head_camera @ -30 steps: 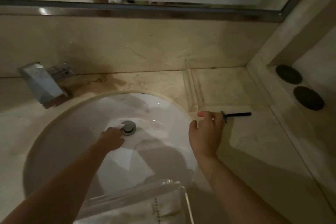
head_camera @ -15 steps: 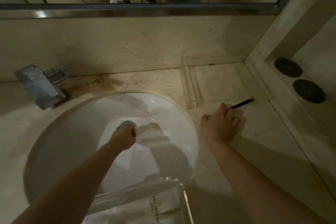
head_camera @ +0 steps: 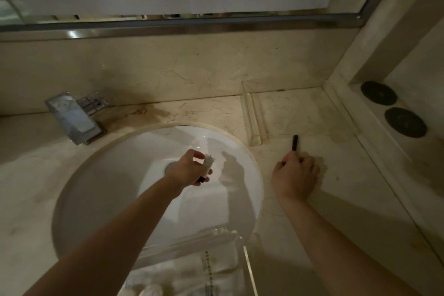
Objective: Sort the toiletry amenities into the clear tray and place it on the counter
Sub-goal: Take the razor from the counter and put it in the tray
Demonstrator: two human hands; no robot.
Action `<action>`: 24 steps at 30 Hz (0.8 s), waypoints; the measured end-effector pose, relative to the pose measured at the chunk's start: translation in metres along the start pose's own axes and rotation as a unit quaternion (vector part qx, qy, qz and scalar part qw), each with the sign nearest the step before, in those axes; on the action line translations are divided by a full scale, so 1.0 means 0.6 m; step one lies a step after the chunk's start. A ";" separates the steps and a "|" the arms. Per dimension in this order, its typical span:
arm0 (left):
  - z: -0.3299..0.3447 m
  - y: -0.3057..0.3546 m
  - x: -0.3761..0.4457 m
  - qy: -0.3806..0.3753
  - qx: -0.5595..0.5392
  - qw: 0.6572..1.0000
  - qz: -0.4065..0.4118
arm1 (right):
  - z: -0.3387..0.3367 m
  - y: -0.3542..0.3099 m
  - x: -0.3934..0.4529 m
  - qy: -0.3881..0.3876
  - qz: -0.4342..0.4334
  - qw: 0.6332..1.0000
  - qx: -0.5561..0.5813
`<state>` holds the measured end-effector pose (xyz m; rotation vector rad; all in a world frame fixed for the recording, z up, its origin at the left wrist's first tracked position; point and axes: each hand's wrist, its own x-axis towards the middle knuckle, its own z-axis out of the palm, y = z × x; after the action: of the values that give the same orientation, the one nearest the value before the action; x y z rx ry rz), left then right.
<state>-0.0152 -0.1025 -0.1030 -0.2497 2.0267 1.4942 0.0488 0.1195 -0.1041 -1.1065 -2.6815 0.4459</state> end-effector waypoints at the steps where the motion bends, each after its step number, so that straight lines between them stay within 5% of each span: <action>1: 0.003 0.006 -0.008 -0.016 -0.030 0.999 -0.002 | -0.002 0.001 -0.010 0.002 -0.014 1.000 0.010; 5: 0.011 0.028 -0.043 -0.069 -0.052 0.996 -0.003 | -0.018 -0.002 -0.059 0.000 -0.041 0.987 0.156; 9: 0.007 0.051 -0.094 -0.111 -0.091 0.990 0.002 | -0.056 -0.012 -0.120 -0.056 -0.008 0.934 0.352; 18: -0.024 0.053 -0.231 -0.135 -0.172 0.975 0.035 | -0.165 -0.048 -0.205 -0.289 0.172 0.708 0.621; 24: -0.047 0.028 -0.309 -0.097 -0.211 0.970 0.070 | -0.212 -0.059 -0.247 -0.363 0.183 0.637 0.655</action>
<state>0.1157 -0.1587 0.0205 -0.1224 1.5867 1.9511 0.1674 0.0149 0.0160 -0.9141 -1.4526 2.7420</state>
